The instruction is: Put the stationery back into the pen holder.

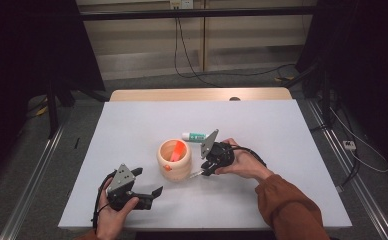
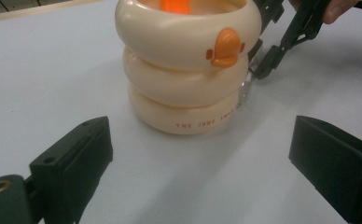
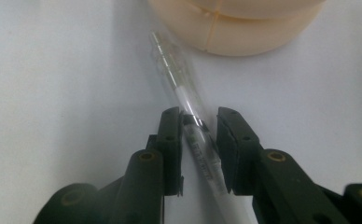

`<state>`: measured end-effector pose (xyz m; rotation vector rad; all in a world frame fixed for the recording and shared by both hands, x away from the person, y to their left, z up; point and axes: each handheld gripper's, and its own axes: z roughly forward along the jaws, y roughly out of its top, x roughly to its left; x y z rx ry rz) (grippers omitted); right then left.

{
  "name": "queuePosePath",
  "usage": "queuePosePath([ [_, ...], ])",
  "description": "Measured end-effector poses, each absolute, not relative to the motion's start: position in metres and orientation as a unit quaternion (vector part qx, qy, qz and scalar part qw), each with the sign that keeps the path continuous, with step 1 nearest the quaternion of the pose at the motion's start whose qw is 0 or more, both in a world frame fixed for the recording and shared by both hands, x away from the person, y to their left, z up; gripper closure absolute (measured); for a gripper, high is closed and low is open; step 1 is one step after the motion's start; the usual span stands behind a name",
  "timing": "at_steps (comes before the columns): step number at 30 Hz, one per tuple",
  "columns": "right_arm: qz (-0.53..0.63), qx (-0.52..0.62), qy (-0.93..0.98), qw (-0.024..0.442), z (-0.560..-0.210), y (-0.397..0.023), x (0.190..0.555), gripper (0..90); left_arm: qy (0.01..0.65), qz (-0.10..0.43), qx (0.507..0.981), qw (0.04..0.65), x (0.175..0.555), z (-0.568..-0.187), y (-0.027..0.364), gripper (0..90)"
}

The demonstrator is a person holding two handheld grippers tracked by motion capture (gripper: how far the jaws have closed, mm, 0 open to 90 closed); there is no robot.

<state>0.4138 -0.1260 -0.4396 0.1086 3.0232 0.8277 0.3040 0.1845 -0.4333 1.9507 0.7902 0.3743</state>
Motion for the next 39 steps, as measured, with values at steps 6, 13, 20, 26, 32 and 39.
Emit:
queuePosePath([
  [6, 0.267, 0.022, 0.963, 0.003, -0.4396, -0.1267, 0.4129, 77.1, 0.324, 0.154, 0.8, 0.481, 0.304, -0.4336, 0.1842, 5.9],
  [13, 0.262, 0.014, 0.965, 0.0, -0.4372, -0.1276, 0.4091, 80.8, 0.322, 0.153, 0.801, 0.48, 0.3044, -0.4336, 0.1845, 5.9],
  [20, 0.255, 0.012, 0.967, 0.003, -0.4374, -0.1275, 0.409, 80.6, 0.323, 0.154, 0.801, 0.48, 0.3044, -0.4336, 0.1848, 5.9],
  [26, 0.257, 0.016, 0.966, -0.004, -0.4387, -0.1275, 0.411, 80.0, 0.323, 0.155, 0.801, 0.479, 0.3042, -0.4333, 0.1848, 5.9],
  [32, 0.255, 0.022, 0.967, -0.011, -0.4384, -0.1278, 0.4125, 80.4, 0.323, 0.153, 0.8, 0.481, 0.3043, -0.4333, 0.1853, 5.9],
  [39, 0.242, 0.027, 0.97, -0.019, -0.436, -0.1304, 0.4095, 80.9, 0.323, 0.153, 0.8, 0.482, 0.3045, -0.4334, 0.1849, 6.0],
])
